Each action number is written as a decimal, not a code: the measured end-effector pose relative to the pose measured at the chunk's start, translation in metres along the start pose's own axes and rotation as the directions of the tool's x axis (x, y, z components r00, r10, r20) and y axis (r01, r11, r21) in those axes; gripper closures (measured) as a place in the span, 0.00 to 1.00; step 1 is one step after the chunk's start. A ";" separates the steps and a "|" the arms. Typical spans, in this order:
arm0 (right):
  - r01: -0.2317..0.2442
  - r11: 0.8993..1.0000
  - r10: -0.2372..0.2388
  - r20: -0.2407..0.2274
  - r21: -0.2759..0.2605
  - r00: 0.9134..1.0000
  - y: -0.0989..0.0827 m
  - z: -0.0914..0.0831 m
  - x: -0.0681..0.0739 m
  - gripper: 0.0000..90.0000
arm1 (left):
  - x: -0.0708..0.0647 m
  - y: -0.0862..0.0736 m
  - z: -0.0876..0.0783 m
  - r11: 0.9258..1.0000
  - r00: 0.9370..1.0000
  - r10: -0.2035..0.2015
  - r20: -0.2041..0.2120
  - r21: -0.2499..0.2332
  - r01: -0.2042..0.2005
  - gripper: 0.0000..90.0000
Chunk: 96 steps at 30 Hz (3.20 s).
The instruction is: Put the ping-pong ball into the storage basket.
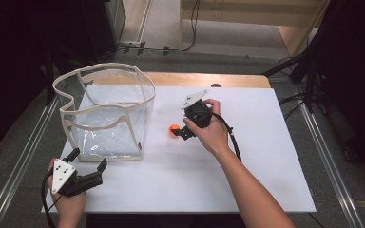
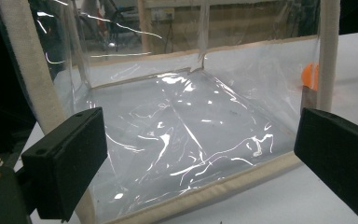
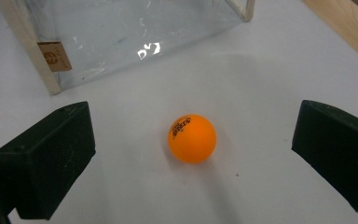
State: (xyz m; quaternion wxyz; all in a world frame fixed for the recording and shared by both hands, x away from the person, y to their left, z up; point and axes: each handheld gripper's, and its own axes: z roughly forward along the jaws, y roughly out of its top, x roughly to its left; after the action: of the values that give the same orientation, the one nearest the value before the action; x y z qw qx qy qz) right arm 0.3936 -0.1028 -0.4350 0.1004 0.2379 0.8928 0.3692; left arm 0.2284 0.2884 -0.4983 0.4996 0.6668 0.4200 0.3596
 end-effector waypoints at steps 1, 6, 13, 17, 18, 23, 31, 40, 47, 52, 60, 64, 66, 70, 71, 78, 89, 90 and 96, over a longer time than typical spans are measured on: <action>-0.008 1.000 0.008 -0.009 0.003 1.000 0.000 0.002 -0.001 0.00 | 0.000 0.000 0.000 1.000 1.000 -0.001 0.001 -0.001 0.001 0.03; -0.011 0.999 0.011 -0.015 0.040 1.000 0.000 0.011 -0.004 0.00 | 0.000 0.000 0.000 1.000 1.000 0.002 0.003 0.000 -0.002 0.03; -0.007 0.996 0.010 -0.040 0.094 0.999 0.000 0.024 -0.007 0.00 | 0.000 0.000 0.000 1.000 1.000 0.002 0.005 0.001 -0.003 0.03; -0.011 0.992 0.017 -0.045 0.126 0.999 -0.001 0.031 -0.007 0.00 | 0.000 0.000 0.000 1.000 1.000 0.006 0.006 0.001 -0.006 0.03; -0.007 0.991 0.013 -0.049 0.135 0.999 -0.001 0.033 -0.007 0.00 | 0.000 0.000 0.000 1.000 1.000 0.006 0.006 0.000 -0.006 0.03; 0.007 0.984 -0.002 -0.029 0.176 1.000 -0.001 0.040 -0.006 0.05 | 0.000 0.000 0.000 1.000 1.000 0.006 0.007 0.001 -0.006 0.03; 0.013 0.975 0.001 -0.063 0.220 0.998 0.000 0.049 -0.007 0.10 | 0.000 0.000 0.000 1.000 1.000 0.009 0.008 0.002 -0.009 0.03; 0.001 0.968 0.015 -0.062 0.253 0.998 0.002 0.060 -0.006 0.25 | 0.000 0.000 0.000 1.000 1.000 0.008 0.007 0.001 -0.008 0.03; -0.024 0.959 0.040 -0.050 0.283 0.998 0.004 0.065 -0.005 0.38 | 0.000 0.000 0.000 1.000 1.000 0.005 0.008 -0.001 -0.005 0.03; -0.037 0.957 0.059 -0.068 0.287 0.996 0.003 0.065 -0.007 0.49 | 0.000 0.000 0.000 1.000 1.000 0.002 0.008 -0.001 -0.002 0.03; -0.040 0.951 0.060 -0.057 0.305 0.997 0.002 0.066 -0.009 0.53 | 0.000 0.000 0.000 1.000 1.000 0.001 0.007 0.000 -0.001 0.03; -0.039 0.954 0.059 -0.058 0.297 0.997 0.003 0.065 -0.009 0.54 | 0.000 0.000 0.000 1.000 1.000 0.001 0.008 0.000 -0.001 0.03; -0.036 0.958 0.056 -0.060 0.284 0.997 0.004 0.062 -0.011 0.54 | 0.000 0.000 0.000 1.000 1.000 0.001 0.008 -0.001 -0.001 0.03; -0.026 0.959 0.048 -0.073 0.281 0.996 0.008 0.058 -0.010 0.54 | 0.000 0.000 0.001 1.000 1.000 0.002 0.008 -0.001 -0.002 0.03; -0.026 0.959 0.048 -0.073 0.281 0.996 0.008 0.058 -0.010 0.54 | 0.000 0.000 0.001 1.000 1.000 0.004 0.007 0.000 -0.004 0.03; -0.015 0.962 0.038 -0.079 0.274 0.996 0.014 0.051 -0.010 0.53 | 0.000 0.000 0.001 1.000 1.000 0.006 0.008 -0.001 -0.006 0.03; -0.025 0.969 0.045 -0.079 0.245 0.996 0.019 0.040 -0.014 0.53 | 0.000 0.000 0.001 1.000 1.000 0.007 0.008 0.000 -0.007 0.03; -0.025 0.969 0.045 -0.079 0.245 0.996 0.019 0.040 -0.014 0.53 | 0.000 0.000 0.001 1.000 1.000 0.005 0.008 0.000 -0.005 0.03; -0.024 0.973 0.046 -0.092 0.231 0.995 0.025 0.032 -0.014 0.53 | 0.000 0.000 0.001 1.000 1.000 0.009 0.007 0.003 -0.009 0.03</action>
State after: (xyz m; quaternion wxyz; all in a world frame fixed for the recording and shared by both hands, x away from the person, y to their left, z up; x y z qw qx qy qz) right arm 0.4256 -0.0755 -0.4399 0.0221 0.2454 0.9289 0.2763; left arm 0.2289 0.2878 -0.4984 0.4986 0.6707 0.4156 0.3589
